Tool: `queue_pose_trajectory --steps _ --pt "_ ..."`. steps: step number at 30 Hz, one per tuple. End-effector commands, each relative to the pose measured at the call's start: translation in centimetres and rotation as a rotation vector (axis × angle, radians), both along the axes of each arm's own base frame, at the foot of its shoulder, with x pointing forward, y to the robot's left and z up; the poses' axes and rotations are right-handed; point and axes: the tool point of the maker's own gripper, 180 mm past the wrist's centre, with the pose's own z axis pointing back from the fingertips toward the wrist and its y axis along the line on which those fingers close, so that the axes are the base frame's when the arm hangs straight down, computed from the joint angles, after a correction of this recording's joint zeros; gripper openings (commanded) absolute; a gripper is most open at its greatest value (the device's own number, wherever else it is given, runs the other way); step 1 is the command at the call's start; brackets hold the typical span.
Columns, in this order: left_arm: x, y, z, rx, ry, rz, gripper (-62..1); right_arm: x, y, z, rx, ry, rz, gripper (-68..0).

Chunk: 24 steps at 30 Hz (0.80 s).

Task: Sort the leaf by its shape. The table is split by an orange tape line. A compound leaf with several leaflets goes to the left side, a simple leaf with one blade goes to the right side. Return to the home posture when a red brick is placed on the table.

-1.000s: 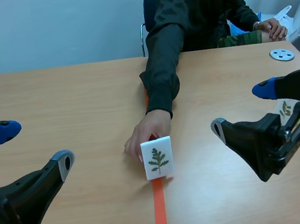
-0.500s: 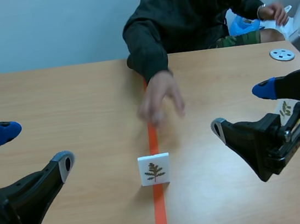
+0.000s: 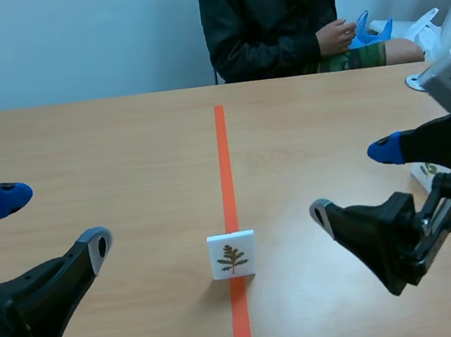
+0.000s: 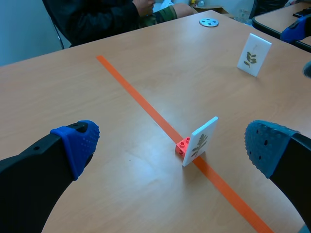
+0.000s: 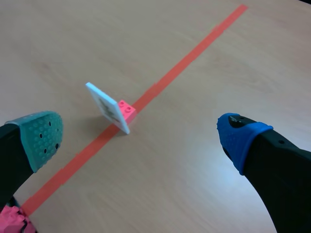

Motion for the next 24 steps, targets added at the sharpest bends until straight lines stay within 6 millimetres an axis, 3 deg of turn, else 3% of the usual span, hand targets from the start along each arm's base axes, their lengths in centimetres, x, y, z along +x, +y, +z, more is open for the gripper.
queue_pose_trajectory --steps 1,8,15,24 --pt "0.1 -0.3 0.7 -0.023 -0.022 0.004 1.4 0.2 0.5 0.4 0.002 -0.028 0.022 0.4" --pt "0.1 -0.3 0.7 -0.023 -0.022 0.004 1.4 1.4 1.3 -1.7 -0.019 -0.05 0.06 0.4" --pt "0.1 -0.3 0.7 -0.023 -0.022 0.004 1.4 2.8 2.0 -5.4 -0.034 -0.044 0.087 0.4" --pt "0.1 -0.3 0.7 -0.023 -0.022 0.004 1.4 3.7 5.1 -8.4 -0.017 -0.091 0.165 0.4"
